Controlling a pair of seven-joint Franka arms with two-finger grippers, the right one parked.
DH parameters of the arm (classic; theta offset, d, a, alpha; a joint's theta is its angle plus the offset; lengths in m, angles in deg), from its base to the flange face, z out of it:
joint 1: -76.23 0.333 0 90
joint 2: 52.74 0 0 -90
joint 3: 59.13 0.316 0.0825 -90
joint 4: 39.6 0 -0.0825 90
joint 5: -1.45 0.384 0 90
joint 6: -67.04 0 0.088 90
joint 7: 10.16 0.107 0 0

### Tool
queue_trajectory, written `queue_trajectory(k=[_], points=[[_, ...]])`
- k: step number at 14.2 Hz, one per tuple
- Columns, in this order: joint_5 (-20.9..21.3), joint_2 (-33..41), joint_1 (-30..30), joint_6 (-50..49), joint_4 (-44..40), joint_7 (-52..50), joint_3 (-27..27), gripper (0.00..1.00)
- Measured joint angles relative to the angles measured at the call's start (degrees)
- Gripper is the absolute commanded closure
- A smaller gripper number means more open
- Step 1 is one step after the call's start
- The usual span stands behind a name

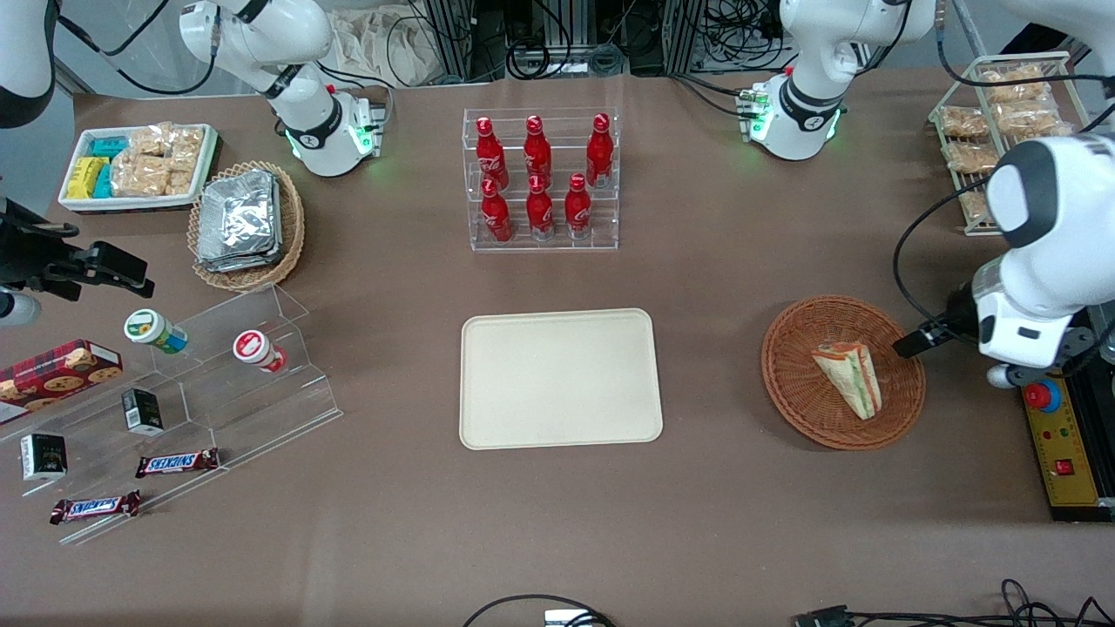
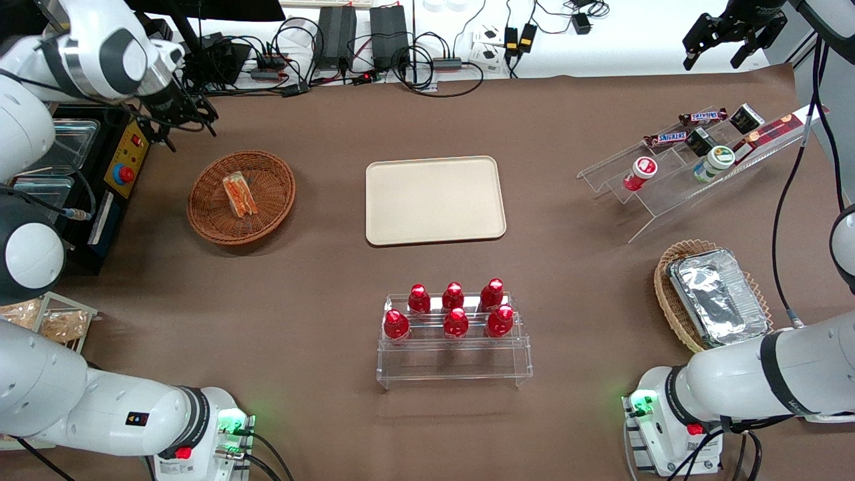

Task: Place sandwich from basket to tray
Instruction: 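Lower the open left gripper over the sandwich in the wicker basket, then close the left gripper on the wrapped sandwich's edge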

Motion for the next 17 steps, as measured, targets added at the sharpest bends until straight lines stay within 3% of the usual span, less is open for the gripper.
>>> queue_trajectory(k=[5, 11, 16, 17], points=[[-0.51, -3.02, 0.0, 10.72, 8.0, -4.46, 0.0, 0.0], [-4.46, -9.11, -0.04, 16.86, 8.14, -4.74, -0.41, 0.0], [-4.88, -12.06, -0.02, 17.47, 8.12, -4.92, -0.42, 0.01], [-4.91, -12.72, -0.02, 17.85, 8.11, -4.93, -0.42, 0.17]])
